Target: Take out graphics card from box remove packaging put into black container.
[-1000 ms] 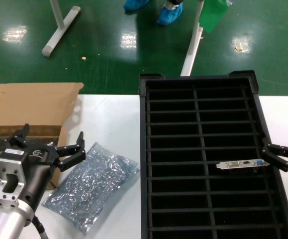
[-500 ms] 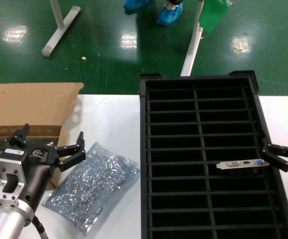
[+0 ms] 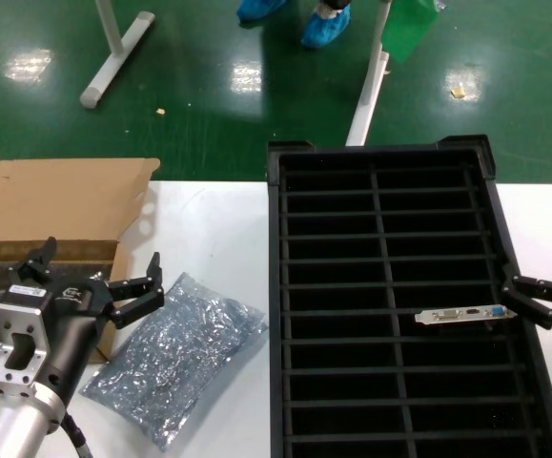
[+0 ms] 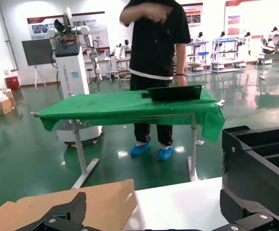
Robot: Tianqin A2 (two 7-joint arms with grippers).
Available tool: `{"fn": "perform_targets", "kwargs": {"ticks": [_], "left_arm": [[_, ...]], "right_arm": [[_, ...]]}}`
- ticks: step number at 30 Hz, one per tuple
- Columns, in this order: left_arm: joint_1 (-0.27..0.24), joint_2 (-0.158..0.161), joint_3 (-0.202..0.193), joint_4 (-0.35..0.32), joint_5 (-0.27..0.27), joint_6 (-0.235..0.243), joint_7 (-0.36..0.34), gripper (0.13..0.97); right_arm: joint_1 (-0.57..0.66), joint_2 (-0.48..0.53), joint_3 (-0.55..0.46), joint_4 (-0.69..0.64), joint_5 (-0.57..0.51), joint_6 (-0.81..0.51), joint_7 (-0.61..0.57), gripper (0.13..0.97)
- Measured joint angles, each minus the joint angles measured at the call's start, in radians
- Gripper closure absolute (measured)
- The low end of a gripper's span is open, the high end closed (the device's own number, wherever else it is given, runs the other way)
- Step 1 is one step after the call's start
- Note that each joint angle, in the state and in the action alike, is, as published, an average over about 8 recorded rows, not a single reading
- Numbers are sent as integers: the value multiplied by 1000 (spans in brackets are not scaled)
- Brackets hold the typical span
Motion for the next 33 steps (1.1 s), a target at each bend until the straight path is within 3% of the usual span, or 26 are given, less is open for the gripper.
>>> {"fn": "perform_targets", "kwargs": {"ticks": [33], "left_arm": [[0,0,0,0,0,0,0,132]], "right_arm": [[0,0,0,0,0,0,0,129]]}}
